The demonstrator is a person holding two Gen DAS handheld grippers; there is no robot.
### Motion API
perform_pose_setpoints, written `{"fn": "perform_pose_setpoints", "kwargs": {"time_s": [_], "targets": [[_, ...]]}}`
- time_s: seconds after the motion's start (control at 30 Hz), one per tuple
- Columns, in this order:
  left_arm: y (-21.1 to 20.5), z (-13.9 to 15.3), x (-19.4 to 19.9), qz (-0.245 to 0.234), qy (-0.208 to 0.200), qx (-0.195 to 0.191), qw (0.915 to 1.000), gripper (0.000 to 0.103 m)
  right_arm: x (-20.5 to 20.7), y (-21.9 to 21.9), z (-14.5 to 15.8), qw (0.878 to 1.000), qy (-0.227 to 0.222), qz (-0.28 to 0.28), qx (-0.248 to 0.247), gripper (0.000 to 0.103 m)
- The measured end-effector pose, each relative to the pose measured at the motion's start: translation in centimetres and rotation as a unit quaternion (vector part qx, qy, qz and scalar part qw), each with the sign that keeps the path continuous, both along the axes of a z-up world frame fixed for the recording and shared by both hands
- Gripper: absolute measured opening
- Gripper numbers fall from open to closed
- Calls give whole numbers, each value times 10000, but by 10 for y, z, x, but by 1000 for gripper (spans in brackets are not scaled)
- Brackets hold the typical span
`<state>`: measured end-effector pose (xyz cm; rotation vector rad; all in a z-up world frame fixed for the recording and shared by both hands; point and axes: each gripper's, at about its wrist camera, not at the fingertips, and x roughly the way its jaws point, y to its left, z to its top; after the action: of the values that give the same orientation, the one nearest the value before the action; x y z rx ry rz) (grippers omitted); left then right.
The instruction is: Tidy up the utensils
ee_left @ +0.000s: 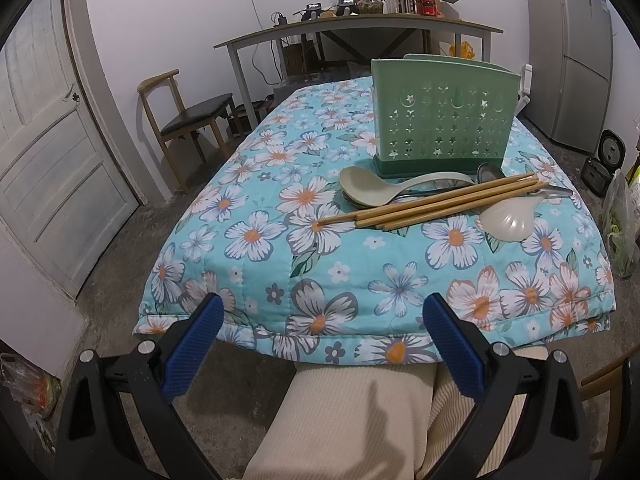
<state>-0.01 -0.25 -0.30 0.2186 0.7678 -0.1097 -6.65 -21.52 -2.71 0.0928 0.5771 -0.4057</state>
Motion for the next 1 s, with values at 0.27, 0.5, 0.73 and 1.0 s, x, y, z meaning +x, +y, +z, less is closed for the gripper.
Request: {"fn": "perform_pose_setpoints", "kwargs": {"time_s": [0.27, 0.5, 0.73, 1.0], "targets": [[-3, -9, 15, -94, 253, -42, 9996, 98, 13, -5, -1, 10000, 52, -4, 59, 95], [-7, -14, 32, -254, 560, -99, 9981, 98, 48, -4, -3, 9993, 199, 152, 277, 95], [-5, -28, 53, -297, 1102, -48, 9935, 98, 86, 17, -10, 9973, 367, 497, 400, 95], [0, -19, 76, -573, 1192, -755, 9883, 98, 118, 31, -20, 9938, 588, 769, 539, 95]]}}
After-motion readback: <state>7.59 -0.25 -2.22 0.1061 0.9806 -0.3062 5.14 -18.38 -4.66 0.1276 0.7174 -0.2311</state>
